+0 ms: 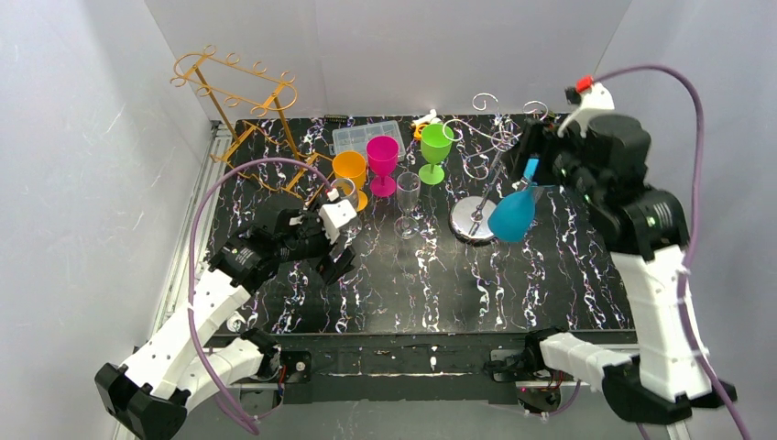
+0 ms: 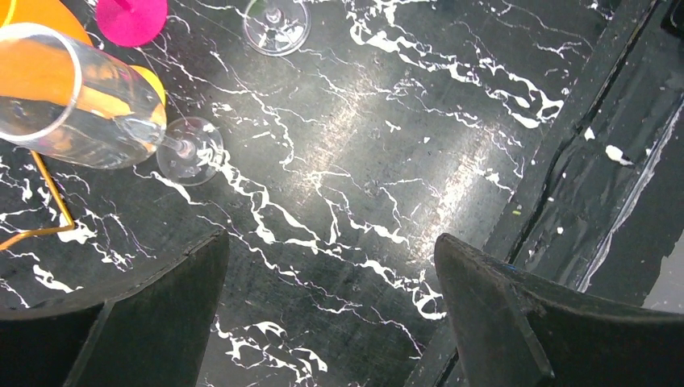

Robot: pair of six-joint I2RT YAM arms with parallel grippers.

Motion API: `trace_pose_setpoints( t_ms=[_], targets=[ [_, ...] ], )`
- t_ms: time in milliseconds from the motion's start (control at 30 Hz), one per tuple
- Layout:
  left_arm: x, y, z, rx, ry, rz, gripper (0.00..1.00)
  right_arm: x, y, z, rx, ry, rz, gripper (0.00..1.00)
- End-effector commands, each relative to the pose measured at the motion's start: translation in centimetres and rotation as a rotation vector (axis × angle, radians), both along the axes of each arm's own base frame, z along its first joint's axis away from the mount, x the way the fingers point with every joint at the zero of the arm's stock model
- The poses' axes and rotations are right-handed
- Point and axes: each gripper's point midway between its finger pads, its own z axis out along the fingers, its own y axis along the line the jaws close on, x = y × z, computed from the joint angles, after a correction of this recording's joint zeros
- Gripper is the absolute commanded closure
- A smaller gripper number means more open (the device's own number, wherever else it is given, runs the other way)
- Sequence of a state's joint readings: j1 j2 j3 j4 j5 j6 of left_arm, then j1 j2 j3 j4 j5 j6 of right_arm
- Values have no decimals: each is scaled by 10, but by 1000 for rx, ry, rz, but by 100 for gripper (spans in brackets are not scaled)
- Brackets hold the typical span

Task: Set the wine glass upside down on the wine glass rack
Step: Adjust the wine rack at the center of the board.

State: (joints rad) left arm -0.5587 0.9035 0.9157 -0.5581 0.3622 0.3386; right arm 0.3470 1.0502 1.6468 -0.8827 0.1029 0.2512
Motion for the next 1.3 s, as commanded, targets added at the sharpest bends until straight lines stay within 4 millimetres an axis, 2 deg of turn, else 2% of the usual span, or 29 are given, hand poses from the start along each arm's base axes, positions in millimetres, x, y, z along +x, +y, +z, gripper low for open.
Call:
trace_pose_setpoints(
  t_ms=[0, 133, 400, 567, 733, 833, 1000, 1100, 1267],
  targets=[
    [7, -3, 17, -18, -6, 27, 2, 26, 5, 7, -51, 21, 2, 16],
    [13, -6, 22, -22, -4, 35, 2, 48, 12, 5, -74, 39, 2, 24],
    [22, -16, 38, -47, -27, 16, 2, 76, 15, -5, -121, 49, -8, 41],
    [31, -27, 54, -77, -30, 2, 2, 89, 18, -17, -140, 63, -13, 46],
    [41, -33, 67, -90, -68, -4, 2, 97, 13, -19, -165, 39, -42, 47],
    [52, -41, 84, -118, -107, -11, 2, 102, 12, -20, -176, 33, -49, 48],
    [80, -63, 125, -155, -268, -94, 2, 108, 14, -28, -176, 41, -51, 53],
    [103, -81, 150, -161, -410, -165, 2, 110, 16, -33, -169, 47, -47, 56],
    [131, -121, 178, -154, -670, -308, 3, 112, 18, -36, -164, 42, -47, 61]
  ],
)
